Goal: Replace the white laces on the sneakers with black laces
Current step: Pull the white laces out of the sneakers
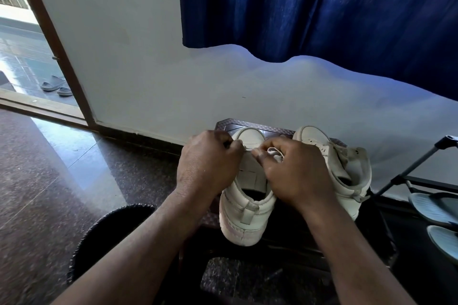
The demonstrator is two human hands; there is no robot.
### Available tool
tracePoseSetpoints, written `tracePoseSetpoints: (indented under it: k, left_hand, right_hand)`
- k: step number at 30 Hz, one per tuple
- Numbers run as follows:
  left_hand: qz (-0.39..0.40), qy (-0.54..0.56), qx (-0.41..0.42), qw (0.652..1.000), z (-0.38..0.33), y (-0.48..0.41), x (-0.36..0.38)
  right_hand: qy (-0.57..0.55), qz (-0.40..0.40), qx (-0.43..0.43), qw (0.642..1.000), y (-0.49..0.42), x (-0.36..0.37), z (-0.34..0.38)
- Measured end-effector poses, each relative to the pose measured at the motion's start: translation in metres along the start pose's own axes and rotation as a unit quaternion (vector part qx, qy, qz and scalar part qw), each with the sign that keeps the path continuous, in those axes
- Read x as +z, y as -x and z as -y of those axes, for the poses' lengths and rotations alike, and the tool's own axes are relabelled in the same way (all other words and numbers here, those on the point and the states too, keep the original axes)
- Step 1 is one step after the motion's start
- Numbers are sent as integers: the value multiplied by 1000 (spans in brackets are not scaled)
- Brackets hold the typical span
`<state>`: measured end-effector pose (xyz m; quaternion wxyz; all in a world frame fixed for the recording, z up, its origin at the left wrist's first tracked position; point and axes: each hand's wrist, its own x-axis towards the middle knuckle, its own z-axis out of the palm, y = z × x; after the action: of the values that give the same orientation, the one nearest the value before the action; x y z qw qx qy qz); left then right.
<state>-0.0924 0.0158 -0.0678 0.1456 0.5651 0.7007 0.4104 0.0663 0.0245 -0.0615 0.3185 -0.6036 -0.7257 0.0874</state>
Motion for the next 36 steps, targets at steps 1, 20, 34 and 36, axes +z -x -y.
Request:
tracePoseSetpoints:
  k: [1, 20, 34, 36]
  left_hand:
    - [0, -1, 1, 1000, 0, 0, 0]
    - [1, -5, -3, 1000, -1, 0, 0]
    - [-2, -22, 9, 1000, -1, -1, 1]
    - [0, -22, 9, 1000, -1, -1, 1]
  right_hand:
    - [-4, -13, -15, 1000, -1, 2, -3]
    - [-49, -46, -12, 998, 1, -5, -1]
    - [-569, -124, 148, 799, -7, -14, 2]
    - [-566, -97, 140, 807, -4, -15, 6]
